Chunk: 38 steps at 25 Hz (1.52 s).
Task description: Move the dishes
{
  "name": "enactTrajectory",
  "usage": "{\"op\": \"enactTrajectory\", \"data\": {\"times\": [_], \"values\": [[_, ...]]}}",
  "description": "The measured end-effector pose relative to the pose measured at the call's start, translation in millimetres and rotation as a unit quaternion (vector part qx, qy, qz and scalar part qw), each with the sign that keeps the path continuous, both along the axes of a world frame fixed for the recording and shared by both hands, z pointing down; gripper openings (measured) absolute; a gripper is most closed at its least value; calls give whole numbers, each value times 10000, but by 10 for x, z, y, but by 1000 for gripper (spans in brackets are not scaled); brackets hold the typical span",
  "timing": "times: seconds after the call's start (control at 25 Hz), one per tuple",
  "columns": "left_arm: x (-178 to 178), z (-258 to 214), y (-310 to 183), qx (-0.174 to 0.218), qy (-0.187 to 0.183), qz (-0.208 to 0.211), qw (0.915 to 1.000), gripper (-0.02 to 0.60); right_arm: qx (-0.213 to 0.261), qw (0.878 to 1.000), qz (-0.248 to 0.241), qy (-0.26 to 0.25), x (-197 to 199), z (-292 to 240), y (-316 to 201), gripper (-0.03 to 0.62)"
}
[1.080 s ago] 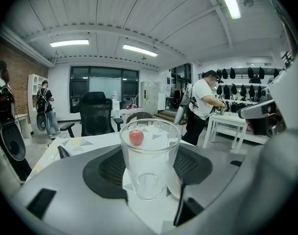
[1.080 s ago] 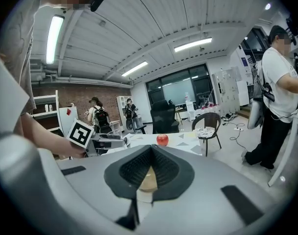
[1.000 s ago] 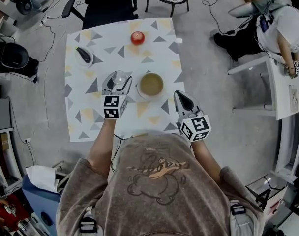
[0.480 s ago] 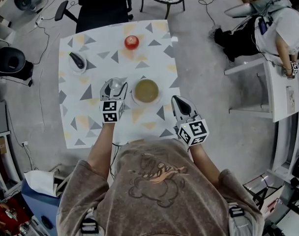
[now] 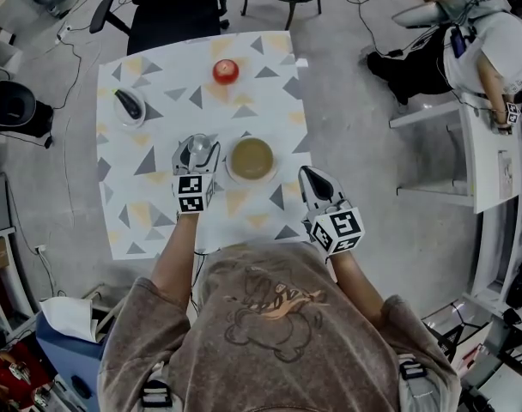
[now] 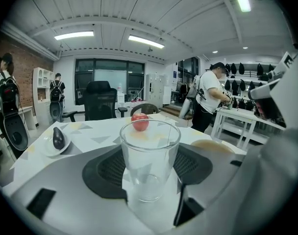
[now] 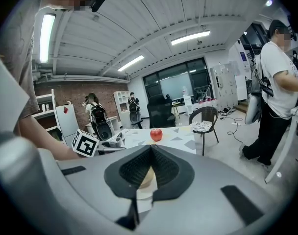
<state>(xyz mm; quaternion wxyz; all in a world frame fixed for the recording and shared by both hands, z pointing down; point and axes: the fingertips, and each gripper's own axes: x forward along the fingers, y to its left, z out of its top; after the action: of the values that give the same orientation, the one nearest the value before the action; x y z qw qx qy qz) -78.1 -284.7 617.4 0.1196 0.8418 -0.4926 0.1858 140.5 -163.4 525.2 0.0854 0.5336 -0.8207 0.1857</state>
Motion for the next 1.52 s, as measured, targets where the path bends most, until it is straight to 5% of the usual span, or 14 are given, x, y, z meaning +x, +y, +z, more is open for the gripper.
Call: {"op": "enactTrajectory", "data": {"times": [1.04, 1.52], "values": [[-137, -347, 450, 57, 233, -139, 9996, 289, 266, 9996, -48, -117, -171, -120, 124, 6], [35, -474, 759, 21, 492, 186, 9986, 288, 431, 9989, 101, -157, -203, -221, 256, 6]]}}
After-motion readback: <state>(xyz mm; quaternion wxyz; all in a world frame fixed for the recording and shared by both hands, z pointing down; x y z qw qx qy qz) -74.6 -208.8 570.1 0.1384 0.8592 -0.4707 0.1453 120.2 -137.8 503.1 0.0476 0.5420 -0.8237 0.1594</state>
